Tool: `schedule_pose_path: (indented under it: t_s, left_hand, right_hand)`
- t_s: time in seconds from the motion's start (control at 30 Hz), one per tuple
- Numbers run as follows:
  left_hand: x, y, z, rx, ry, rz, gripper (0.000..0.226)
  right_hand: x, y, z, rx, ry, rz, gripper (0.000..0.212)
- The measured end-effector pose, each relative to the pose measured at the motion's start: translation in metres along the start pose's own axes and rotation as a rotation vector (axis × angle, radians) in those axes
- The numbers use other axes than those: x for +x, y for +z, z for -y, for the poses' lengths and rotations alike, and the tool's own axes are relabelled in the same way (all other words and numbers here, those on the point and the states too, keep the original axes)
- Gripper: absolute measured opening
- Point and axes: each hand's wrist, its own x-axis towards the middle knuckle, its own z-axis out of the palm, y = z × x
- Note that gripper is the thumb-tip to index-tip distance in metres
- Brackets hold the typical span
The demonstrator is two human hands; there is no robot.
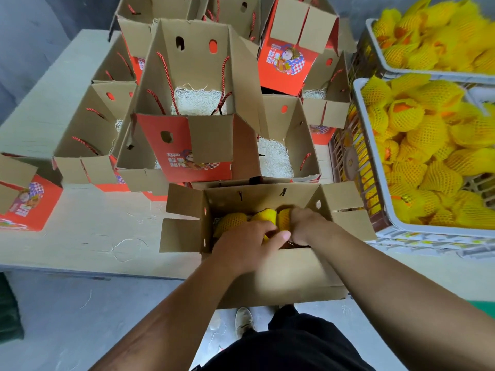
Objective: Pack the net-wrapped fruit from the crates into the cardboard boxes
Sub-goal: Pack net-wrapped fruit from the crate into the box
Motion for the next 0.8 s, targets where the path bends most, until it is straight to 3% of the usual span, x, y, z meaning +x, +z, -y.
schedule_pose_path:
  t_s: [0.1,0.27,0.47,0.67,0.8]
  left_hand:
    - [0.024,0.004,-0.017,-0.2,-0.042,-0.131,0.024]
    - [0.075,0.019,-0.076,-0.582,-0.024,-0.222,0.023]
    - [0.144,0.043,-0.16,-0.59,0.127,-0.217,0.02]
    - [0.208,0.061,-0.23,-0.859,-0.076,-0.199,0.013]
    - [0.23,0.06,-0.238,-0.86,-0.157,-0.288,0.015]
  right_hand:
    - [-0.012,-0.012,-0.011,0.196,-0.096,-0.23,0.031]
    - [-0.038,-0.042,-0.06,0.447,-0.175,-0.575,0.017]
    - [-0.042,-0.077,-0.167,0.609,-0.125,-0.831,0.019]
    - [-0.007,-0.119,-0.265,0.367,0.0,-0.833,0.058]
    - [0.034,-0.166,-0.285,0.139,0.062,-0.881,0.088]
